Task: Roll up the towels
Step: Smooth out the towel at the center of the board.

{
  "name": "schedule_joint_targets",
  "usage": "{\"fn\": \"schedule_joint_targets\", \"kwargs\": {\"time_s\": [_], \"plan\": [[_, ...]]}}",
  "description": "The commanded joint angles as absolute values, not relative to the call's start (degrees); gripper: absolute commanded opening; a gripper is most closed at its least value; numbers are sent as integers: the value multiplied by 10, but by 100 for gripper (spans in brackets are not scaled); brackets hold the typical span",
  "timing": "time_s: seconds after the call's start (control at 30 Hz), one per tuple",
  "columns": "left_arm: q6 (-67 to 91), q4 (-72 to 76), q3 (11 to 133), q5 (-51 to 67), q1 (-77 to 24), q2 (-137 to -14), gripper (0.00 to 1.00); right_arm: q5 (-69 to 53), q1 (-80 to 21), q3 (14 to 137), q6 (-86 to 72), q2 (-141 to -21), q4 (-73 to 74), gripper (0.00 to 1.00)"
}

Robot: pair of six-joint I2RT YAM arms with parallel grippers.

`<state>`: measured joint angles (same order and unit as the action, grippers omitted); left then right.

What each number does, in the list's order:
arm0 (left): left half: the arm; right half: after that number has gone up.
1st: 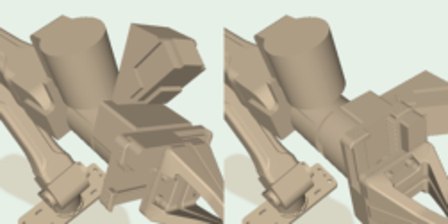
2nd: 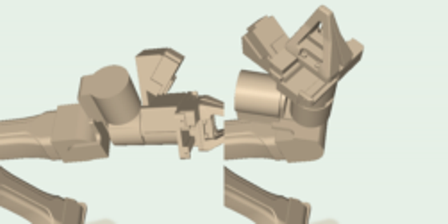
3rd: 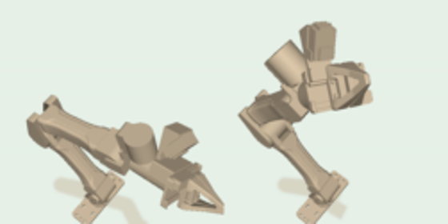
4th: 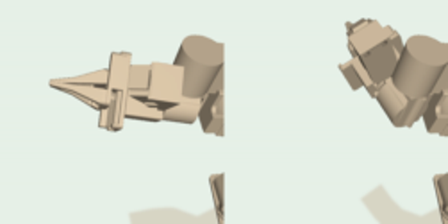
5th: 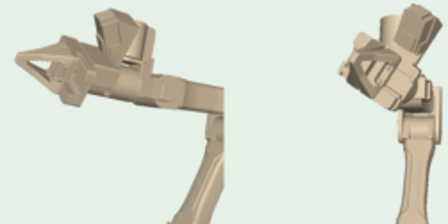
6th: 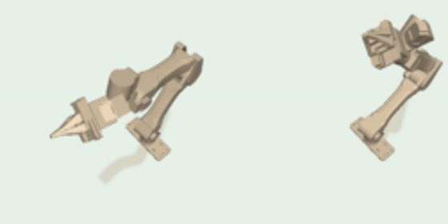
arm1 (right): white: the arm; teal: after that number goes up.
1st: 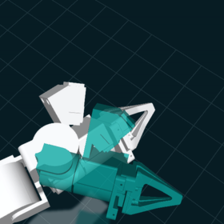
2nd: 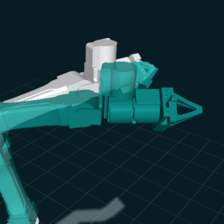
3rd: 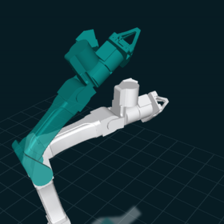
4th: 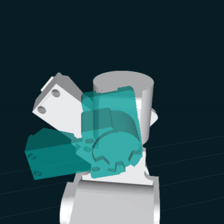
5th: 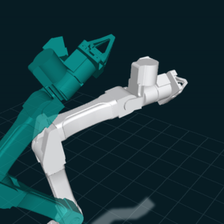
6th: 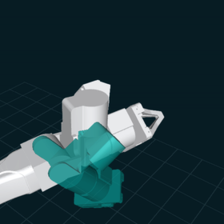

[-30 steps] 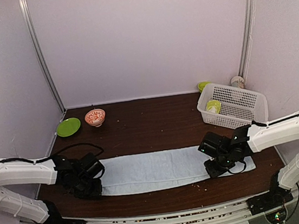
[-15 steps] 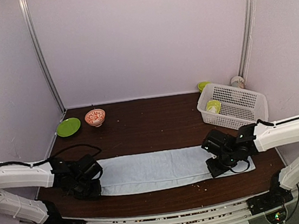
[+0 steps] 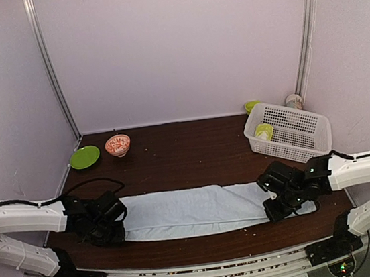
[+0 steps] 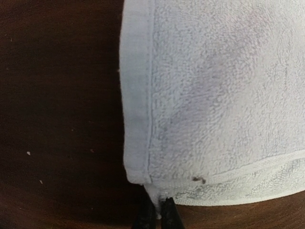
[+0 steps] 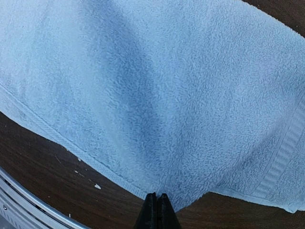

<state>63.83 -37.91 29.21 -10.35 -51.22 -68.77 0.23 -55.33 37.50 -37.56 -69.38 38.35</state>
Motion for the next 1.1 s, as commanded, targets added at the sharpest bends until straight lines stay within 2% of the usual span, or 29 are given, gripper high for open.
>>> {"fn": "schedule_joint_targets", "kwargs": {"time_s": [0.0,0.4,0.43,0.57,0.63,0.73,0.9,1.07], "plan": [[648,-411,256,-125,-511,-702,0,-17,-556,356,-362,-663,425,0],[628,-430,278,-113,-511,-690,1,-71,-556,352,-357,-688,418,0],[625,-438,283,-112,-511,-679,4,-71,-556,353,-355,-690,418,0],[619,-486,309,-117,-511,-633,28,-58,-556,373,-359,-676,421,28],[618,-514,322,-118,-511,-606,43,-49,-555,392,-359,-670,426,35],[619,-548,345,-126,-510,-569,56,-31,-556,416,-360,-666,432,40],[605,-523,388,-145,-504,-544,55,51,-537,424,-393,-648,421,41],[524,-347,431,-92,-479,-620,51,83,-455,386,-416,-631,369,40]]}}
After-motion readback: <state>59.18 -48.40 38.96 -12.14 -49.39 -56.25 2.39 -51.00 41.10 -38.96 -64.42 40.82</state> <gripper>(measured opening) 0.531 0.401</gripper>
